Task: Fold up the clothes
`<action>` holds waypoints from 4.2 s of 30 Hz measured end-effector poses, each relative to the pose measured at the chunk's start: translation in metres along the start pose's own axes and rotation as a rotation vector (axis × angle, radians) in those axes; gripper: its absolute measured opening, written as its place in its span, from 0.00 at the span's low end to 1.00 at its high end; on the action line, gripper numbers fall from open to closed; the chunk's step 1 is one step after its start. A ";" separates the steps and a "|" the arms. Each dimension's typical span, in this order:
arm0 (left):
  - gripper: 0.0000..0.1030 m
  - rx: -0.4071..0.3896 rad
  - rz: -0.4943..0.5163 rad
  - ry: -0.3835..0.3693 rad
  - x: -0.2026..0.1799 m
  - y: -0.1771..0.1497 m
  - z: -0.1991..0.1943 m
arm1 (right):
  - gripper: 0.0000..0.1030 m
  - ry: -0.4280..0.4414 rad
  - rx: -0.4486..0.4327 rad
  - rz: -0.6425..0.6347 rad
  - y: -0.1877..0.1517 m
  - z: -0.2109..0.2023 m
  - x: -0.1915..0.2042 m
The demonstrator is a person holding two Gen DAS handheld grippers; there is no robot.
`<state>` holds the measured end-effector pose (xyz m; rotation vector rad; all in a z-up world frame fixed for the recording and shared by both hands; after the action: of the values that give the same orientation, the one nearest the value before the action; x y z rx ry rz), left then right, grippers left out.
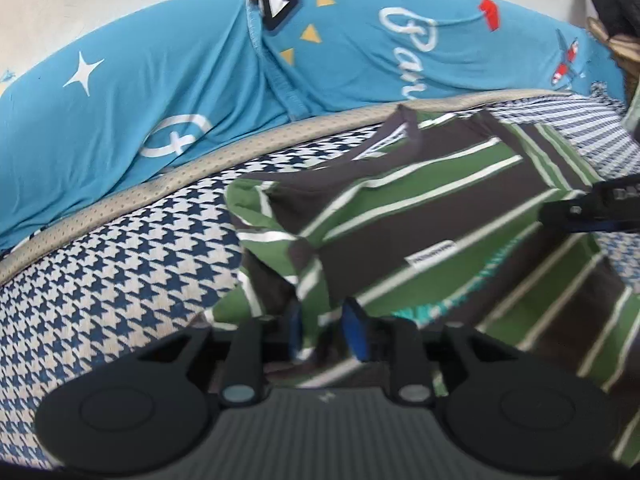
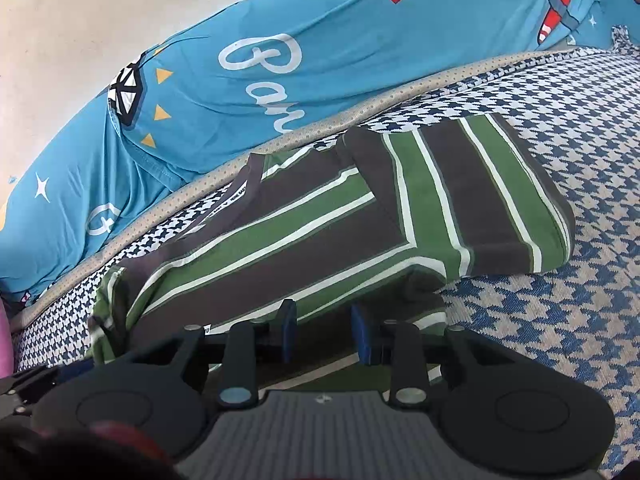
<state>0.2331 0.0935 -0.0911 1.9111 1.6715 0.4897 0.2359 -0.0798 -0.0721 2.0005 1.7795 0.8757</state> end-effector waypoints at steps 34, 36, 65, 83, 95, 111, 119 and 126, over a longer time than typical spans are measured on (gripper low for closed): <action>0.36 -0.057 -0.229 0.056 0.050 0.060 0.058 | 0.29 0.030 0.045 -0.049 -0.008 0.006 0.013; 0.29 -0.060 -0.198 0.062 0.047 0.060 0.059 | 0.29 0.032 0.047 -0.050 -0.009 0.006 0.014; 0.83 -0.206 -0.472 0.391 0.131 0.103 0.018 | 0.29 0.134 -0.006 0.009 0.020 0.003 0.000; 0.95 -0.103 -0.621 0.311 0.116 0.030 -0.055 | 0.29 0.197 -0.112 -0.061 0.050 0.017 -0.005; 1.00 -0.044 -0.453 0.369 0.074 0.005 -0.036 | 0.29 0.214 -0.244 -0.211 0.086 0.022 0.002; 1.00 0.042 -0.480 0.293 0.053 -0.009 -0.017 | 0.43 0.198 -0.254 -0.471 0.104 0.075 0.052; 1.00 0.072 -0.469 0.326 0.055 -0.017 -0.012 | 0.45 0.168 -0.227 -0.519 0.097 0.105 0.063; 1.00 0.078 -0.435 0.328 0.049 -0.018 -0.009 | 0.18 0.114 -0.239 -0.600 0.091 0.115 0.070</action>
<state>0.2213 0.1443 -0.0987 1.5059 2.2738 0.5881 0.3819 -0.0093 -0.0882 1.1831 2.0521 0.9472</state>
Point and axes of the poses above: each gripper's, at about its wrist camera, not at the fingertips, and z roughly the way its jaws point, x to its left, y to its top, the point moved 10 cm from there along z, roughly the way its jaws point, and after that the axes turned 8 degrees about -z, right-handed, at the moved point
